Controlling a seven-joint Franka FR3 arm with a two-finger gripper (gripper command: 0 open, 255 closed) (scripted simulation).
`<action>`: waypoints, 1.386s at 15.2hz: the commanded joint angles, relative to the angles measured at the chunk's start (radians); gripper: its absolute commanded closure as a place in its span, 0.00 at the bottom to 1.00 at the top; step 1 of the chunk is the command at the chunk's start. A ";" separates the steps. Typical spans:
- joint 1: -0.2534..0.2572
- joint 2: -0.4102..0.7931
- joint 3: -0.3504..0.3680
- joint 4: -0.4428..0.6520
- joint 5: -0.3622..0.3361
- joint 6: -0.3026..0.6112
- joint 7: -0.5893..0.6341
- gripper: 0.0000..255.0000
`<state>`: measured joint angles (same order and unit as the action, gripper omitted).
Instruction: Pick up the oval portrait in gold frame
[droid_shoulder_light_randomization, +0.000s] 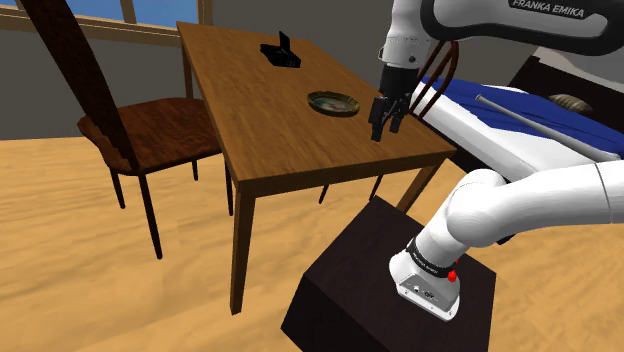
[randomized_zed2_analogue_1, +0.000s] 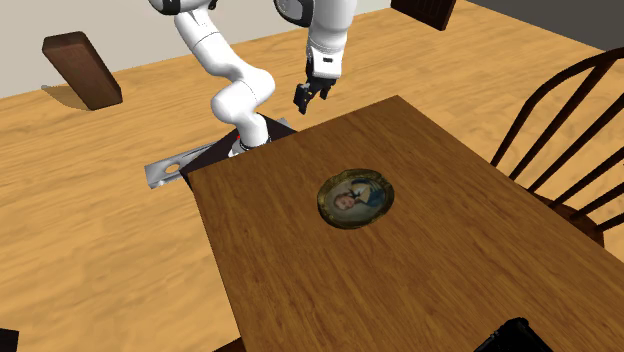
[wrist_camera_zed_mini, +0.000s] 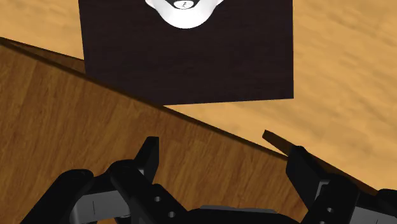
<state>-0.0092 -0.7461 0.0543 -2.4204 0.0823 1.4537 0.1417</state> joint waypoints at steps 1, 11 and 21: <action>0.000 0.000 0.000 0.000 0.000 0.000 0.000 0.00; -0.065 0.354 -0.181 0.293 -0.067 -0.010 -0.206 0.00; -0.133 0.773 -0.315 0.723 -0.026 -0.115 -0.416 0.00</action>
<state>-0.1341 -0.0169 -0.2507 -1.7441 0.0475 1.3532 -0.2542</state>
